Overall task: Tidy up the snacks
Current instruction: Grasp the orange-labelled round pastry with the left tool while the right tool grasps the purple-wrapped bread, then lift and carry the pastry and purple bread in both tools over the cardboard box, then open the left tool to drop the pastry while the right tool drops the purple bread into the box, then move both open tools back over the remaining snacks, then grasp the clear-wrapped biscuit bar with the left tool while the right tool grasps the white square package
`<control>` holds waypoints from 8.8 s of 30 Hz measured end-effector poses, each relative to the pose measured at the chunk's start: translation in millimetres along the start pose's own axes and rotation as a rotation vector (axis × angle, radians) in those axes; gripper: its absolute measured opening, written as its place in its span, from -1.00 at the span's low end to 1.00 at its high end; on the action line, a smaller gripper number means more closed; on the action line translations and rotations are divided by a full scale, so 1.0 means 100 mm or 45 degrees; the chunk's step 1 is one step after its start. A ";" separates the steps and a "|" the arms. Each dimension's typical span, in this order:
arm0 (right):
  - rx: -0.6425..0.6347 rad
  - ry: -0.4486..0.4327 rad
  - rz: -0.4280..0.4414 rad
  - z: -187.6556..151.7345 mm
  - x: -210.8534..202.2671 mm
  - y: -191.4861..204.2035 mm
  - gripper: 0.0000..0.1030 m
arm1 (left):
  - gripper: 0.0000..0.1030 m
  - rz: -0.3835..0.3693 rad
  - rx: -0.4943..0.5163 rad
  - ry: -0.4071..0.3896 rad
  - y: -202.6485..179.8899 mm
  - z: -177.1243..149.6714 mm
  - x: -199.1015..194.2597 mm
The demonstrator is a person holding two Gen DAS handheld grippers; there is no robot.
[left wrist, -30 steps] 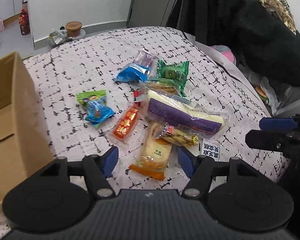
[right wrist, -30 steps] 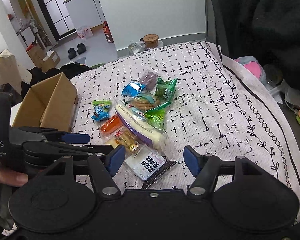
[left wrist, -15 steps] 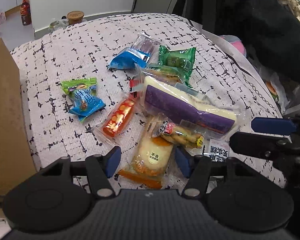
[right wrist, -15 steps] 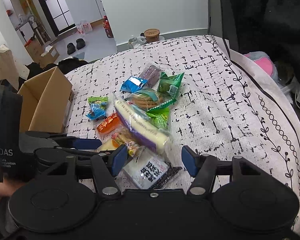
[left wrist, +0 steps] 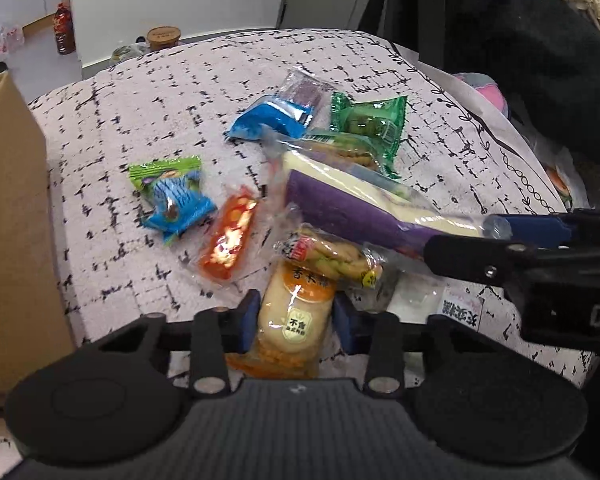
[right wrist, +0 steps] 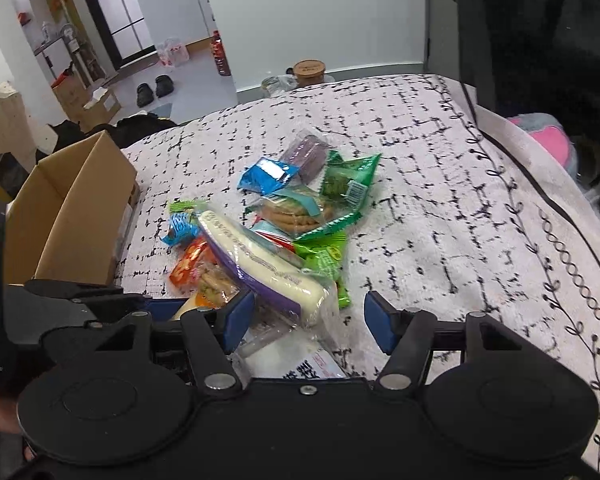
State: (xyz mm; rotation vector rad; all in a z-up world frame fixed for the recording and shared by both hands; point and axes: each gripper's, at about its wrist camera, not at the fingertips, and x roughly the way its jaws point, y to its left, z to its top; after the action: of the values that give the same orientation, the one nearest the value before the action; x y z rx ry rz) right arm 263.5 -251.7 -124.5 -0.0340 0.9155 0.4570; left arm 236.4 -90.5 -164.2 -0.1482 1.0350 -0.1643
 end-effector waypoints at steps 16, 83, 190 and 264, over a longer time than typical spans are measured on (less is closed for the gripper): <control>-0.050 -0.041 0.094 0.16 0.27 0.10 0.21 | -0.35 -0.018 -0.115 -0.005 0.16 -0.06 -0.09; 0.163 -0.456 0.229 0.23 -0.77 0.59 -0.67 | -0.37 0.187 0.122 -0.196 0.33 0.17 -1.32; 0.129 -0.223 0.073 -0.12 -0.84 0.29 0.94 | 0.69 0.060 0.066 -0.294 0.38 -0.04 -1.65; 0.070 -0.061 0.075 -0.37 -0.27 -0.13 0.75 | 0.01 0.020 0.142 -0.124 0.17 -0.32 -0.24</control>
State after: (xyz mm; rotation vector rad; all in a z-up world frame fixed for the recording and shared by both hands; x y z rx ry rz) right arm 226.9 -281.3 -128.4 0.0533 0.8834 0.4850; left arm 197.7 -70.0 -164.2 -0.0461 0.9276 -0.1984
